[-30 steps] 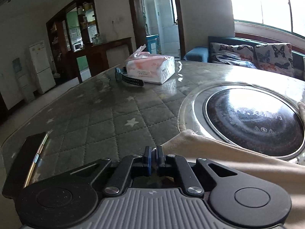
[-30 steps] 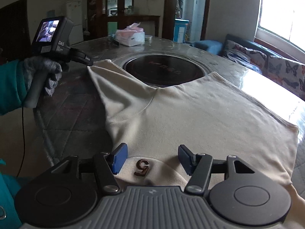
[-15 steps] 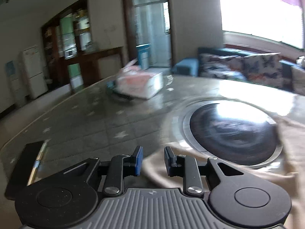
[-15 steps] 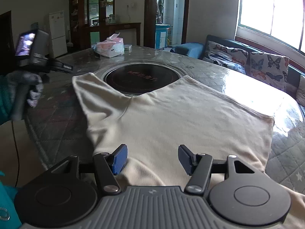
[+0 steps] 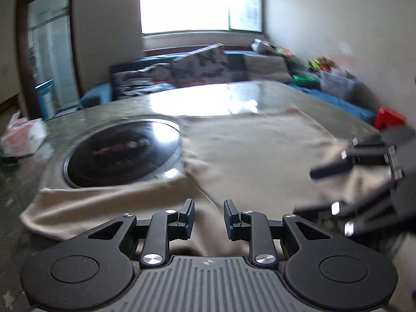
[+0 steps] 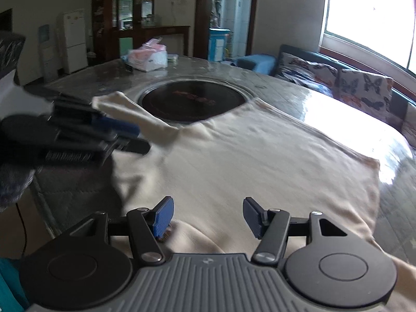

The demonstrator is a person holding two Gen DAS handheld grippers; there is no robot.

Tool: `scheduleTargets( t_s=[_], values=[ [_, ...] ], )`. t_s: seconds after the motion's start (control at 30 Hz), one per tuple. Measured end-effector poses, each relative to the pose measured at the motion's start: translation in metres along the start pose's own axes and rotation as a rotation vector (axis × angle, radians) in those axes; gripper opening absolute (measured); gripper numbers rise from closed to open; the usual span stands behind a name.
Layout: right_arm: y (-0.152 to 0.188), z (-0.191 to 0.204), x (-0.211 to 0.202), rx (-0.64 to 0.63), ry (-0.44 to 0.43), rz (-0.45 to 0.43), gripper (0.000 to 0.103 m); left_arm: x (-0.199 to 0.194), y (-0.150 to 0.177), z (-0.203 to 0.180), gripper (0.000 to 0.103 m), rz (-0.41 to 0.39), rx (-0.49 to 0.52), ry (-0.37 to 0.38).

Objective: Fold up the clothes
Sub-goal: 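Grasp the sleeve with the right gripper and fold it across the shirt body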

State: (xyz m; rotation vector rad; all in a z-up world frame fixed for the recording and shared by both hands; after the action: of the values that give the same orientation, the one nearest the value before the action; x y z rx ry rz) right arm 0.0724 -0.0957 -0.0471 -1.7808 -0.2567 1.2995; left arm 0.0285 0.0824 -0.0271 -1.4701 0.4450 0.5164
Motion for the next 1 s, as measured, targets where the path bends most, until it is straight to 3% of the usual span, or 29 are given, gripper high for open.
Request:
scheduleTargets(
  t_s=[0.23, 0.37, 0.57, 0.8, 1.0],
  values=[
    [0.014, -0.025, -0.014, 0.07, 0.03, 0.003, 0.061, -0.003, 0.021, 0.001, 0.028, 0.0, 0.125, -0.037],
    [0.012, -0.051, -0.02, 0.131, 0.097, -0.023, 0.061, -0.002, 0.022, 0.0, 0.028, 0.002, 0.143, -0.03],
    [0.031, -0.096, -0.02, 0.26, 0.198, 0.009, 0.061, -0.009, 0.014, 0.004, 0.029, -0.007, 0.138, -0.022],
    [0.023, -0.105, -0.034, 0.286, 0.204, -0.055, 0.061, -0.01, -0.021, -0.004, 0.029, -0.074, 0.107, 0.008],
    [0.035, -0.088, -0.033, 0.225, 0.196, -0.013, 0.061, 0.011, -0.033, -0.041, 0.03, -0.081, 0.131, 0.087]
  ],
)
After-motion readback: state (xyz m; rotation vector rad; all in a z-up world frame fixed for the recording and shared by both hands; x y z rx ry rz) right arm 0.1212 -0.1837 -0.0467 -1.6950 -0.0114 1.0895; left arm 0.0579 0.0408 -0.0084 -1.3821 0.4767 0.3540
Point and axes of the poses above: each gripper's, at about its wrist camera, not at the fingertips, and x roughly the way its jaws point, z to its left, y to its underside, the point moved 6 cm from there along x, roughly the way its jaws point
